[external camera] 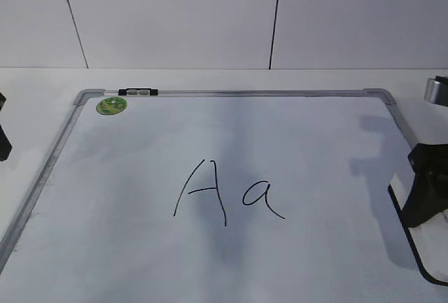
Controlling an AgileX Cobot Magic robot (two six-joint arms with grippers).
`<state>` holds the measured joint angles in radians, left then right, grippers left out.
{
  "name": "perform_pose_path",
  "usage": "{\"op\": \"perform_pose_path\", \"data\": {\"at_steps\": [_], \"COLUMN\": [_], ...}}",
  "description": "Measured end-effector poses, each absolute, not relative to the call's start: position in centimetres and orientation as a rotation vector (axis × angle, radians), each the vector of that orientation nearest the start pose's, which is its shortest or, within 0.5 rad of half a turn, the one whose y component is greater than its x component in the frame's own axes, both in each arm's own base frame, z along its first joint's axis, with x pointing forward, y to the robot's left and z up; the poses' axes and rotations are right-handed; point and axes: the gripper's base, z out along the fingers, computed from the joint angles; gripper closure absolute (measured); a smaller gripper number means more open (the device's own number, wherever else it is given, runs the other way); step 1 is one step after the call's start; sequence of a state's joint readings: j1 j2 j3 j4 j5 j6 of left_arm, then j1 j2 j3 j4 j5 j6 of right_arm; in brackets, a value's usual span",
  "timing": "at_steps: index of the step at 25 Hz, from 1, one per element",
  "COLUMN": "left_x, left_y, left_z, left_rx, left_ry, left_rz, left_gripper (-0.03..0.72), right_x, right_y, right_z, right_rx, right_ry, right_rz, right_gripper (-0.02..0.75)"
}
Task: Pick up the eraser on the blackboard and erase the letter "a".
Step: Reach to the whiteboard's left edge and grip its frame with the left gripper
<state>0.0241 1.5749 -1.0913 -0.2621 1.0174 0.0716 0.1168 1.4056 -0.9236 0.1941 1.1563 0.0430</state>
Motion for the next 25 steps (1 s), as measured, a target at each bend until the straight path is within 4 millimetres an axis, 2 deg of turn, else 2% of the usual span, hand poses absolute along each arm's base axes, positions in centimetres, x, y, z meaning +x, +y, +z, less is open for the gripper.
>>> {"op": "perform_pose_path", "data": {"at_steps": [6, 11, 13, 19, 25], "left_x": [32.5, 35.2, 35.9, 36.6, 36.5], "left_y": [-2.2, -3.3, -3.4, -3.4, -3.0], "left_z": [22.7, 22.5, 21.8, 18.8, 18.5], "left_rx": [-0.029, 0.035, 0.039, 0.033, -0.045], "left_ry": [2.97, 2.955, 2.972, 3.085, 3.116], "left_rz": [-0.384, -0.378, -0.375, -0.379, -0.314], "left_gripper": [0.383, 0.405, 0.407, 0.408, 0.4], "right_x": [23.1, 23.1, 23.1, 23.1, 23.1], "right_y": [4.5, 4.6, 4.6, 4.6, 4.6], "right_z": [24.3, 24.3, 24.3, 24.3, 24.3], "right_rx": [0.013, 0.003, 0.0, -0.002, -0.002], "right_ry": [3.112, 3.108, 3.108, 3.107, 3.107], "right_rz": [0.315, 0.334, 0.334, 0.334, 0.334], "right_gripper": [0.187, 0.187, 0.187, 0.187, 0.187]}}
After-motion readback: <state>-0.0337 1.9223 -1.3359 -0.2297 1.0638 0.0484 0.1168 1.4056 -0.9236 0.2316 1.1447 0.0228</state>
